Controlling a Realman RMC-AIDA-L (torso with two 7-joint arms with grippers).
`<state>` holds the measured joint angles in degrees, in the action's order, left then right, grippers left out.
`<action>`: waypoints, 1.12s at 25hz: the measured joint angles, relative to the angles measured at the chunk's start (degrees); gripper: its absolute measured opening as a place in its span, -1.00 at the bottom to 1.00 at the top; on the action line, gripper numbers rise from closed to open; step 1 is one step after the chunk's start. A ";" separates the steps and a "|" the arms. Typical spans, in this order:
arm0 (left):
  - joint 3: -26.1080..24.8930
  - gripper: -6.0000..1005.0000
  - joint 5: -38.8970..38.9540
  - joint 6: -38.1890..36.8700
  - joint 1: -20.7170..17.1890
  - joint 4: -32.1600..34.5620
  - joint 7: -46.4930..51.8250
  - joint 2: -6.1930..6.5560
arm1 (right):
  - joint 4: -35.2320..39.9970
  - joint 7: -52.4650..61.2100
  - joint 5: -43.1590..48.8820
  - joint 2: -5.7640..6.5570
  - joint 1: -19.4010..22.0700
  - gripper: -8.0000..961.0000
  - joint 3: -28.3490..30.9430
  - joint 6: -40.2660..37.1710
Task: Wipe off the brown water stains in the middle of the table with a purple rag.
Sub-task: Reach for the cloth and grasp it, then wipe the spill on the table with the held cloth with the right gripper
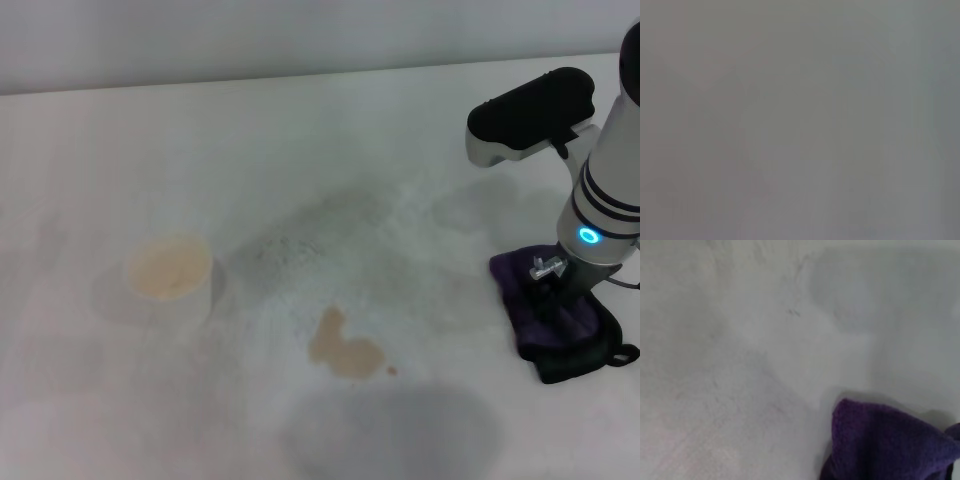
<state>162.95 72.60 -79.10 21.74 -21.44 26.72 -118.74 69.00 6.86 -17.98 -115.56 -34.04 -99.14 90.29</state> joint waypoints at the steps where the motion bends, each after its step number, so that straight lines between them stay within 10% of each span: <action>1: 0.00 0.78 0.00 0.00 -0.02 0.00 0.00 0.00 | -0.28 0.00 0.05 0.00 -0.01 -0.51 0.00 -0.08; 28: 0.00 0.78 -0.02 0.00 0.66 0.00 0.00 0.09 | -0.47 -1.95 -10.78 -0.53 -5.22 -0.79 -8.31 -6.87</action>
<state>162.95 72.58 -79.10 22.40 -21.44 26.72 -118.65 68.53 4.91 -28.75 -116.09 -39.27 -107.45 83.42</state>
